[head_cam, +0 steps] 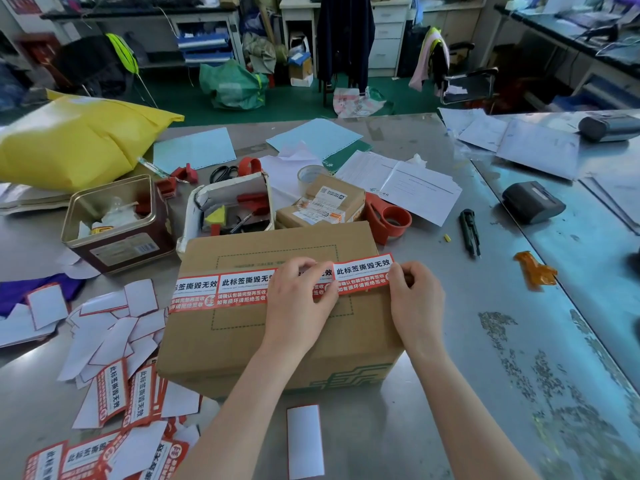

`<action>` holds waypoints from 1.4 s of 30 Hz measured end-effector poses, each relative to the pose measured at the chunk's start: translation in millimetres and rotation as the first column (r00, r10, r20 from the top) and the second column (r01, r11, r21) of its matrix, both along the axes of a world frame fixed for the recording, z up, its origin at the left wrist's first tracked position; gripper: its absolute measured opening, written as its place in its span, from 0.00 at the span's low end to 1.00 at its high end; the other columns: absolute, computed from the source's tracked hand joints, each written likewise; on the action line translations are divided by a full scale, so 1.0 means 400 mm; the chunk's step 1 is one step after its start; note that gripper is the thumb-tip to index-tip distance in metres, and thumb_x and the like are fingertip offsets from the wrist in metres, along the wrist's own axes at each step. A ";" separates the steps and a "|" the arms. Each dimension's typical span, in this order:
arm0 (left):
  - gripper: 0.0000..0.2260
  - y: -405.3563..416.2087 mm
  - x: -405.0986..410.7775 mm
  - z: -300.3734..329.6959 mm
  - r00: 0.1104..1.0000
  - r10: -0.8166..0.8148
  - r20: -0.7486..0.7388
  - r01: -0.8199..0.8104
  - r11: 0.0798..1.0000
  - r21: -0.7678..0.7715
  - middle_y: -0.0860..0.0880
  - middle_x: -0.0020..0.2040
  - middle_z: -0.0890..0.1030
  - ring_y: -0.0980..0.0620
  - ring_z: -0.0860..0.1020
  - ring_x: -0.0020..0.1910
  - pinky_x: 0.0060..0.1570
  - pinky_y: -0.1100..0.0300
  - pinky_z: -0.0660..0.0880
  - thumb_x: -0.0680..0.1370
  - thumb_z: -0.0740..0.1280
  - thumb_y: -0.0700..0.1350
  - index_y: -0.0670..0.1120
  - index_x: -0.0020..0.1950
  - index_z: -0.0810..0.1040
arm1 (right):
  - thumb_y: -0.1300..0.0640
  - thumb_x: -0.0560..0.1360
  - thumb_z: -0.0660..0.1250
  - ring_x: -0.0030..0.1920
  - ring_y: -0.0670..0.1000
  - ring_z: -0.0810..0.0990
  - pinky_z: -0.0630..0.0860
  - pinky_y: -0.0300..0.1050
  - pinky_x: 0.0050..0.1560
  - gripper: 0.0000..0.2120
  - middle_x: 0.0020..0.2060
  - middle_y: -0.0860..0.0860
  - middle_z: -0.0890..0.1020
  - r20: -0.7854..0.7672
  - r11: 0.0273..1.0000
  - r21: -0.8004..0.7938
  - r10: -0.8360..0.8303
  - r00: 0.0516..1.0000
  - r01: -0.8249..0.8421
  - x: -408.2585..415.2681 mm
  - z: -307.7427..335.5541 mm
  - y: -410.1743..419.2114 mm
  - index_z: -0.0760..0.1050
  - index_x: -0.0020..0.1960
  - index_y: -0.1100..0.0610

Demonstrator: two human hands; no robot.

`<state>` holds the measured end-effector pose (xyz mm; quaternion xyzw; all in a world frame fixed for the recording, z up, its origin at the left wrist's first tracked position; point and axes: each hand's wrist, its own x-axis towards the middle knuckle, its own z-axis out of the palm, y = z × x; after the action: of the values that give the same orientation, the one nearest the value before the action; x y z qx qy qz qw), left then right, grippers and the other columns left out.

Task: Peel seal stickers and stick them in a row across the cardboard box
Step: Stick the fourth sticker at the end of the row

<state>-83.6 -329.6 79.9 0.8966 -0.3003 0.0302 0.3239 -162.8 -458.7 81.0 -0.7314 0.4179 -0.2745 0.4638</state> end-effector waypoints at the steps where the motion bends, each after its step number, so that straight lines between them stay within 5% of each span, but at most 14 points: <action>1: 0.16 0.000 0.000 -0.001 1.000 -0.003 0.000 0.003 1.000 0.009 0.50 0.57 0.75 0.52 0.71 0.58 0.60 0.58 0.65 0.76 0.66 0.51 0.50 0.62 0.77 | 0.56 0.78 0.60 0.32 0.45 0.70 0.67 0.32 0.31 0.12 0.32 0.48 0.75 -0.002 1.000 0.001 -0.002 1.000 0.002 0.001 -0.001 -0.001 0.74 0.39 0.61; 28: 0.15 0.000 0.001 -0.007 0.999 -0.005 0.045 0.001 0.996 0.086 0.51 0.60 0.74 0.53 0.69 0.60 0.64 0.58 0.62 0.75 0.66 0.51 0.50 0.61 0.78 | 0.55 0.77 0.60 0.34 0.47 0.70 0.65 0.38 0.32 0.13 0.33 0.50 0.77 -0.019 1.000 0.011 -0.014 1.000 0.015 0.000 -0.014 -0.006 0.74 0.40 0.63; 34: 0.10 0.020 -0.007 -0.009 0.993 -0.099 0.061 0.098 0.995 0.018 0.52 0.59 0.79 0.52 0.73 0.62 0.65 0.57 0.60 0.74 0.69 0.46 0.49 0.55 0.82 | 0.56 0.77 0.61 0.33 0.46 0.71 0.66 0.31 0.30 0.12 0.32 0.48 0.76 -0.025 1.000 0.017 -0.015 1.000 0.015 -0.003 -0.016 -0.009 0.74 0.39 0.62; 42: 0.09 0.026 -0.012 -0.003 0.962 -0.261 0.076 0.263 0.965 -0.015 0.54 0.55 0.82 0.56 0.75 0.61 0.65 0.58 0.64 0.73 0.69 0.44 0.50 0.52 0.84 | 0.55 0.77 0.61 0.34 0.46 0.71 0.64 0.37 0.32 0.13 0.31 0.47 0.76 -0.050 1.000 0.008 0.029 0.998 -0.029 -0.009 -0.026 -0.023 0.74 0.37 0.60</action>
<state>-88.3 -319.0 78.9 0.8432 -0.4276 0.0240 0.3250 -166.4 -468.1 70.6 -0.7423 0.4197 -0.2479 0.4597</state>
